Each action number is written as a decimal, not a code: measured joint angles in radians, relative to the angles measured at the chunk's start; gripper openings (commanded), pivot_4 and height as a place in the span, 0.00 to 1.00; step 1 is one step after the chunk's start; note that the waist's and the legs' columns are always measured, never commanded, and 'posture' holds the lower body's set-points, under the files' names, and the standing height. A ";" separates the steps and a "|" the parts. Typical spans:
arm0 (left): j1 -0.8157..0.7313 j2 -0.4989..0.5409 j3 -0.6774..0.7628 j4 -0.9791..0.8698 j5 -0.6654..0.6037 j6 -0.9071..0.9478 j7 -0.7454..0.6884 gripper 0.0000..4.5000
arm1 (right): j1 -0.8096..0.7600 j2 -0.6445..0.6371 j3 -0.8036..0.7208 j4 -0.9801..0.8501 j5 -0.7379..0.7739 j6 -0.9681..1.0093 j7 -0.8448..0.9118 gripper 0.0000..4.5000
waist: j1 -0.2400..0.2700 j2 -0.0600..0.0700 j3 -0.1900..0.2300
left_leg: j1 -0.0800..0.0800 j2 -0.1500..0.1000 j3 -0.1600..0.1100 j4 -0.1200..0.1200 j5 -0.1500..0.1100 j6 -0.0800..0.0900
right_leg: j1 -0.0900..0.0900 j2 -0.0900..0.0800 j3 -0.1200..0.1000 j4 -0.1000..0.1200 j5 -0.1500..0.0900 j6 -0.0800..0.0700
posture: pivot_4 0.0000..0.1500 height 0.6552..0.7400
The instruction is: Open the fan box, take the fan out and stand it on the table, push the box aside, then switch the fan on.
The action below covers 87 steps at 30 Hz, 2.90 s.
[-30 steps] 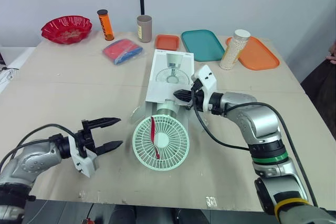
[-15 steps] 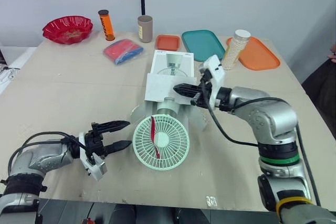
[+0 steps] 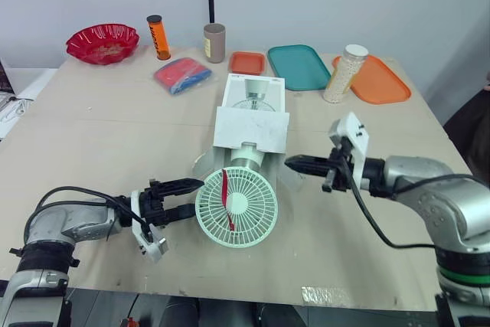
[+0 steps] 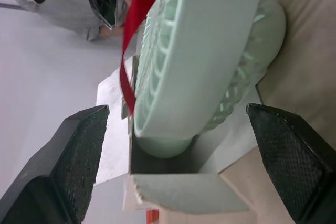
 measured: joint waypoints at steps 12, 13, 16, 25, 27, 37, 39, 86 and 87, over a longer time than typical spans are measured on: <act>-0.091 0.066 -0.276 -0.046 0.239 0.184 0.414 1.00 | 0.221 -0.071 -0.161 -0.047 0.121 -0.154 0.191 0.98 | 0.004 0.000 0.000 | 0.001 -0.001 -0.001 0.002 0.001 -0.001 | 0.001 -0.001 0.000 0.003 -0.001 0.002 | 1.00 0.99; -0.099 0.077 -0.299 -0.045 0.247 0.197 0.438 1.00 | 0.237 -0.074 -0.171 -0.057 0.133 -0.158 0.203 0.98 | 0.004 0.000 0.000 | 0.001 -0.001 -0.001 0.002 0.001 -0.001 | 0.001 -0.001 0.000 0.003 -0.001 0.002 | 1.00 0.99; -0.119 0.097 -0.348 -0.045 0.264 0.238 0.497 0.87 | 0.277 -0.087 -0.182 -0.075 0.153 -0.169 0.225 1.00 | 0.007 0.000 -0.001 | 0.001 -0.002 -0.001 0.002 0.001 -0.001 | 0.002 -0.001 -0.001 0.003 -0.001 0.002 | 1.00 0.99; -0.140 0.151 -0.463 -0.062 0.277 0.318 0.591 0.45 | 0.366 -0.144 -0.178 -0.089 0.109 -0.230 0.257 1.00 | 0.013 -0.001 -0.001 | 0.001 -0.002 -0.001 0.003 0.001 -0.001 | 0.002 -0.001 -0.001 0.004 -0.002 0.003 | 1.00 0.99; -0.140 0.162 -0.477 -0.068 0.268 0.324 0.593 0.45 | 0.361 -0.145 -0.161 -0.085 0.076 -0.244 0.245 1.00 | 0.013 -0.001 -0.002 | 0.002 -0.002 -0.001 0.003 0.001 -0.001 | 0.003 -0.001 -0.001 0.004 -0.002 0.003 | 1.00 0.99; -0.115 0.194 -0.527 -0.107 0.254 0.351 0.622 0.45 | 0.352 -0.144 -0.126 -0.065 0.030 -0.286 0.232 1.00 | 0.014 -0.001 -0.004 | 0.003 -0.003 -0.002 0.004 0.001 -0.001 | 0.004 -0.001 -0.001 0.005 -0.002 0.003 | 1.00 0.99; -0.113 0.197 -0.530 -0.107 0.240 0.355 0.616 0.45 | 0.346 -0.144 -0.111 -0.056 0.018 -0.291 0.227 1.00 | 0.014 -0.001 -0.004 | 0.003 -0.003 -0.002 0.004 0.001 -0.001 | 0.005 -0.001 -0.001 0.005 -0.002 0.003 | 1.00 0.99; 0.635 0.477 0.148 -0.832 -1.711 1.110 -0.775 0.45 | 0.095 -0.060 0.147 0.211 -0.143 -0.444 0.284 1.00 | 0.006 0.004 -0.002 | 0.015 0.000 0.000 0.004 -0.001 0.001 | 0.016 0.001 -0.001 0.005 -0.005 0.001 | 1.00 0.99; 0.639 0.467 0.167 -0.838 -1.725 1.138 -0.793 0.45 | 0.092 -0.058 0.153 0.220 -0.148 -0.450 0.290 1.00 | 0.005 0.003 -0.002 | 0.015 0.000 -0.001 0.004 -0.001 0.001 | 0.016 0.002 -0.001 0.005 -0.005 0.001 | 1.00 0.99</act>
